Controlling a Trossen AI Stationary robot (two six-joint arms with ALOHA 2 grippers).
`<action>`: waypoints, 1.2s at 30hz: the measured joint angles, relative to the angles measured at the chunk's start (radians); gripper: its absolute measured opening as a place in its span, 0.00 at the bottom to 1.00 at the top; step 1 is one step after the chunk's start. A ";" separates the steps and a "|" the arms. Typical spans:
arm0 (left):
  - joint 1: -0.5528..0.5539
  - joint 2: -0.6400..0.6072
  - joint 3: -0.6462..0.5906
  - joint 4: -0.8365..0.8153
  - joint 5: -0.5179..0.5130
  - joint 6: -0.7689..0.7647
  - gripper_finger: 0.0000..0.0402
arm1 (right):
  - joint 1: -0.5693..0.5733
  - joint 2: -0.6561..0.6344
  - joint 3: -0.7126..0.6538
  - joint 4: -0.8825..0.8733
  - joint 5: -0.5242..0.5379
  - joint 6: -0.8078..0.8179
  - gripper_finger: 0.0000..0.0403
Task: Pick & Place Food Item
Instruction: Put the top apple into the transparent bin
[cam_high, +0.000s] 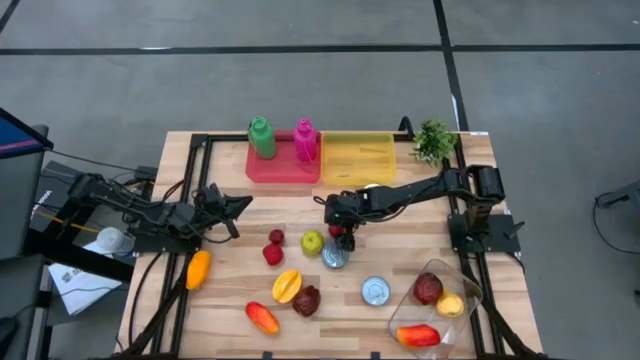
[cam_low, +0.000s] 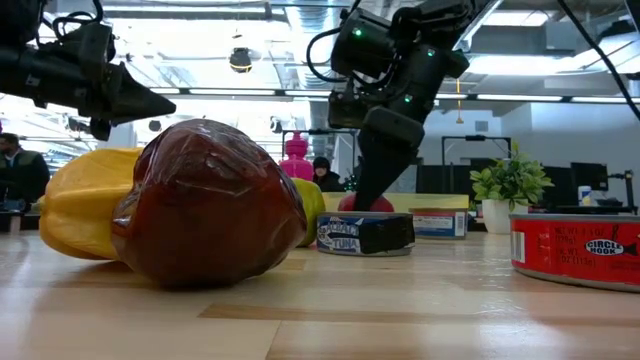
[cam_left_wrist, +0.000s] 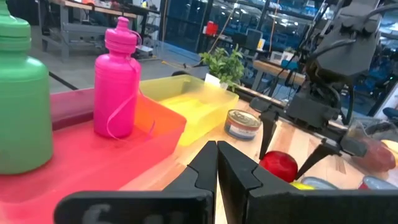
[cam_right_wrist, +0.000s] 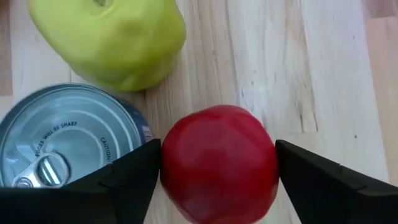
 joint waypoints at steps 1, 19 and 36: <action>0.000 0.003 0.000 0.003 0.000 0.000 0.00 | 0.000 0.000 0.000 -0.001 0.000 0.000 0.72; 0.027 -0.139 -0.006 -0.176 -0.003 0.000 0.00 | 0.002 -0.001 0.000 -0.007 0.000 0.053 0.64; 0.140 -0.339 -0.006 -0.182 -0.004 0.000 0.00 | -0.029 -0.299 0.086 -0.038 -0.059 0.052 0.63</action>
